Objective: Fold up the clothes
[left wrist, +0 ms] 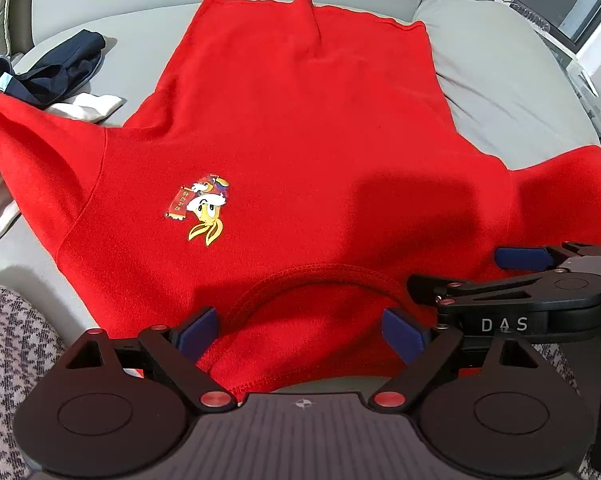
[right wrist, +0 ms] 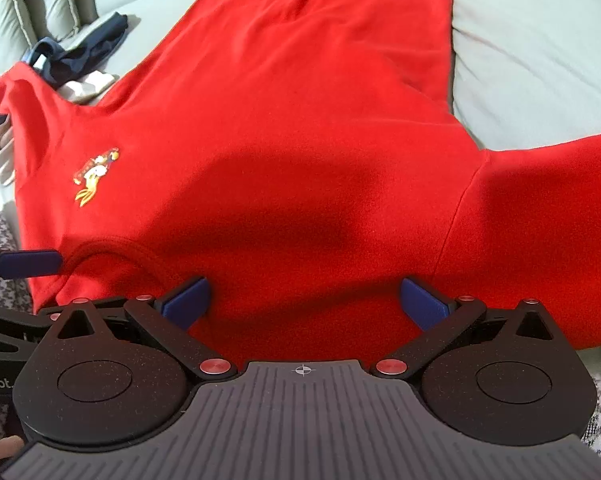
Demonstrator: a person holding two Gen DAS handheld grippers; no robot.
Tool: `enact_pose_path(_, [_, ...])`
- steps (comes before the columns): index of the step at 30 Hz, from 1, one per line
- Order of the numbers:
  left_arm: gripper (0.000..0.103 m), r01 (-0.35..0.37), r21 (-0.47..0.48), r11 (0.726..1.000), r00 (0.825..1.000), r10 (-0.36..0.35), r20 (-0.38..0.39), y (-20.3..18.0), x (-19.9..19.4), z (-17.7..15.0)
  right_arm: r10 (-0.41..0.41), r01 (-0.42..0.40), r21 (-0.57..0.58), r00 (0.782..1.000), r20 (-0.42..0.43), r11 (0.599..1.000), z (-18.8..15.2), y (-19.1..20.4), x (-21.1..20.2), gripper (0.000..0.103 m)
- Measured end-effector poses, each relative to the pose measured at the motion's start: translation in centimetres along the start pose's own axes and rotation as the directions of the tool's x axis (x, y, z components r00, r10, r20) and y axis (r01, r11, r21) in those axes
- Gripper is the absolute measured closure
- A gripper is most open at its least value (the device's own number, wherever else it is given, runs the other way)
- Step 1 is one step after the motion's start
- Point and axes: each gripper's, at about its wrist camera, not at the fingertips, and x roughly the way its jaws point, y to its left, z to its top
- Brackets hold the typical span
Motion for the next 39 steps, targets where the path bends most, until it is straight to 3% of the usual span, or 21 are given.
enact_pose_path(39, [0.013,0.024,0.018,1.000,1.000,-0.024,0.002,1.0,0.0,-0.4,0.003,-0.003,-0.001,1.000,-0.002,1.000,0.0,0.1,0.2,0.000])
